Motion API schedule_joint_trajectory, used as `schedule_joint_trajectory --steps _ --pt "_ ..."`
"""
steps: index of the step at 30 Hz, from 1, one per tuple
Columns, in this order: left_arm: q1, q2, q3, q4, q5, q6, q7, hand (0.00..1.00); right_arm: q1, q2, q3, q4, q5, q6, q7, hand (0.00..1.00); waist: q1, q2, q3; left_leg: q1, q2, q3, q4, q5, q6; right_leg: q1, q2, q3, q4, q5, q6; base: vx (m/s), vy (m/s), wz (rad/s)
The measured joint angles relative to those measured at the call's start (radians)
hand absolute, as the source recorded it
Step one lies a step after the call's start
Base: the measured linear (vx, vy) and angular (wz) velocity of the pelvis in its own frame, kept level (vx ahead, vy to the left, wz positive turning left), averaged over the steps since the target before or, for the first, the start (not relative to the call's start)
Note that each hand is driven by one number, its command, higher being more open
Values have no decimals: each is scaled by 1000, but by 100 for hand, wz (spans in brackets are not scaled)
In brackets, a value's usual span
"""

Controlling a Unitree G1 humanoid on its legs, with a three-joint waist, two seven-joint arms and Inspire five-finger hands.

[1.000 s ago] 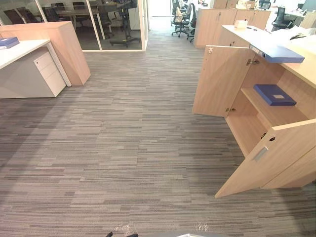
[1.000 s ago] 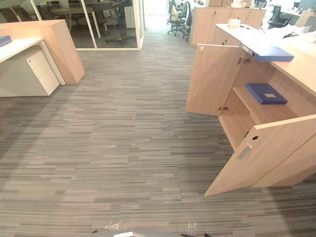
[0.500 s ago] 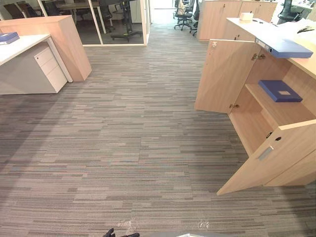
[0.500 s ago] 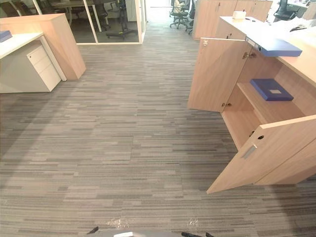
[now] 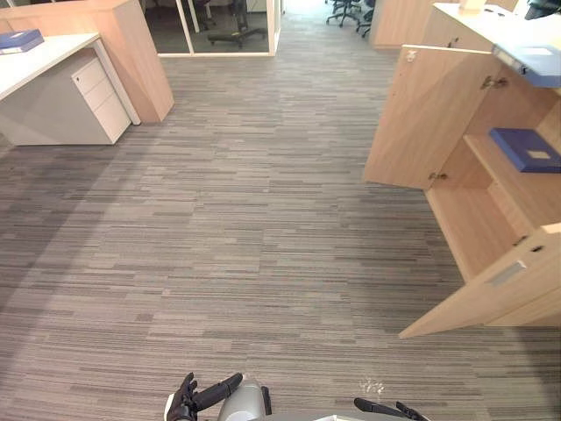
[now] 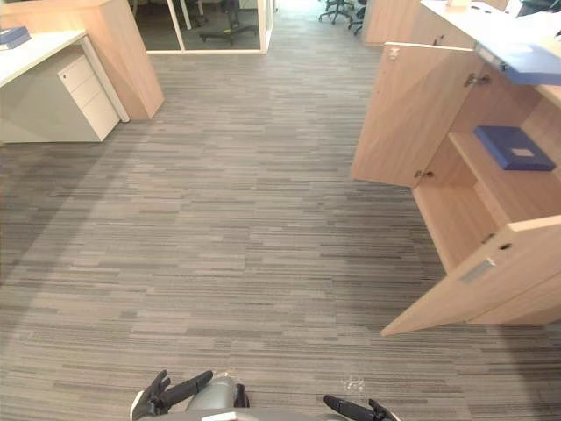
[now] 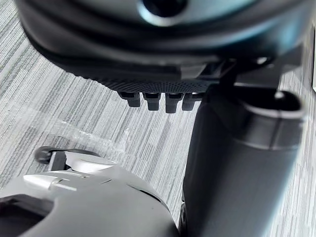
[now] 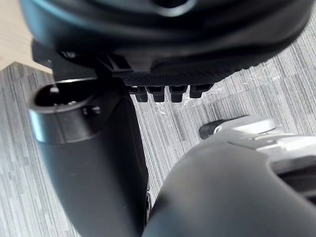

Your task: Walk over to the cabinet, pick up the folder, carry it to the office cabinet, place the folder inside the office cabinet, then close the office cabinet door

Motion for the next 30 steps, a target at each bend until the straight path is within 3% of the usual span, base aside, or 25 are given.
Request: schedule_joint_trajectory --steps 1,2,3,4,5,7,8,10,11,12,14,15,17,18,21,22,23,24,25,27,29,30 --pt "0 0 0 0 0 -4 0 100 0 0 1 0 1 0 0 100 0 -2 -1 -6 -2 -14 -55 18 1 2 -23 1 0 -8 17 269 363 1" --pt "0 0 0 2 -2 -8 3 100 -3 -2 0 3 2 0 0 100 1 -2 -2 -5 -3 -27 -154 92 -22 9 -66 3 -2 -26 58 325 420 -1" --pt "-2 1 -2 11 -2 -9 10 100 -4 -2 -1 14 7 0 -1 100 1 -3 -10 14 -24 17 -182 207 -25 35 -108 -1 -18 -34 86 358 457 -2" --pt "-9 14 -3 21 -2 -9 13 100 -13 1 -4 31 9 1 -1 100 0 -24 -15 14 -51 33 -173 184 -8 40 -137 -1 -27 -27 86 397 470 -7" --pt "-20 24 -4 40 -2 -4 27 100 -31 5 -3 45 10 3 9 100 0 -35 -29 10 -73 48 -164 156 4 36 -153 -1 -37 20 66 389 429 -17" --pt "-26 43 -11 65 -2 7 29 100 -48 28 -3 44 10 3 11 100 3 -57 -44 38 -105 79 -175 134 40 30 -191 7 -31 89 95 411 386 -28" --pt "-25 52 -14 76 -2 13 30 100 -53 39 -3 43 10 3 11 100 12 -74 -59 88 -136 107 -219 129 55 18 -224 31 9 113 100 454 369 -44" --pt "-18 59 -39 81 -1 16 33 100 -50 44 5 39 10 -5 6 100 21 -81 -87 175 -192 125 -301 132 84 -36 -275 72 165 125 88 371 299 -33" --pt "-19 60 -55 74 -2 15 33 100 -50 32 7 26 17 -8 7 100 17 -79 -91 233 -232 123 -338 133 93 -94 -312 73 333 139 62 327 260 -1" --pt "-19 61 -74 64 -2 13 33 100 -55 20 7 2 27 -11 7 100 8 -71 -91 284 -263 121 -364 132 103 -171 -356 53 537 143 -4 381 298 13" --pt "-25 61 -87 59 -1 11 32 100 -69 10 19 -21 26 -12 3 100 -14 -70 -95 338 -289 106 -390 132 104 -244 -398 -39 745 116 -105 244 149 34" --pt "-29 61 -111 59 0 10 33 100 -82 6 31 -24 26 -11 2 100 -25 -61 -94 383 -290 91 -415 132 104 -280 -394 -121 819 74 -105 260 111 37" --pt "-36 64 -149 60 7 11 29 100 -90 9 46 -35 27 -13 -3 100 -29 -45 -88 420 -267 71 -430 132 104 -325 -313 -191 801 -15 -61 250 8 18" --pt "-43 63 -167 61 27 11 28 100 -94 21 53 -54 27 -25 -4 100 -33 -30 -73 439 -247 65 -433 130 101 -357 -235 -210 745 -58 -45 195 -82 8" --pt "-57 50 -167 63 39 12 26 100 -117 51 67 -73 35 -33 -6 100 -47 -18 -30 515 -210 60 -476 99 108 -407 -91 -239 535 -64 -46 153 -123 12" --pt "-61 48 -163 62 39 12 26 100 -117 56 67 -75 42 -35 -6 100 -47 -23 -25 531 -208 60 -491 80 114 -414 -82 -259 485 -53 -46 108 -161 17" --pt "-74 53 -148 61 39 11 24 100 -116 69 66 -69 62 -34 -9 100 -39 -53 -12 556 -219 59 -507 67 107 -420 -83 -267 413 10 -80 127 -212 15" --pt "-80 41 -147 65 42 13 29 100 -100 70 61 -60 69 -35 -12 100 -41 -50 -15 582 -202 43 -513 49 92 -404 -65 -289 409 27 -109 174 -235 6" --pt "-78 32 -146 66 42 12 28 100 -93 67 56 -57 70 -35 -12 100 -43 -44 -19 589 -185 45 -514 43 79 -396 -47 -295 401 19 -110 259 -239 -3" --pt "-83 3 -141 88 48 18 23 100 -97 66 15 -53 106 -30 -5 100 -55 -4 -21 599 -120 61 -516 18 38 -371 24 -325 371 -30 -125 393 -274 -13" --pt "-84 -24 -114 88 49 20 12 100 -89 71 -11 -53 110 -26 -5 100 -68 -6 -17 615 -79 69 -473 9 19 -323 68 -341 344 -55 -136 416 -279 -1" --pt "-82 -23 -106 79 63 22 0 100 -72 74 -15 -57 112 -26 -5 100 -73 -11 -19 600 -48 76 -381 -8 -8 -273 98 -342 305 -61 -140 417 -266 -4"
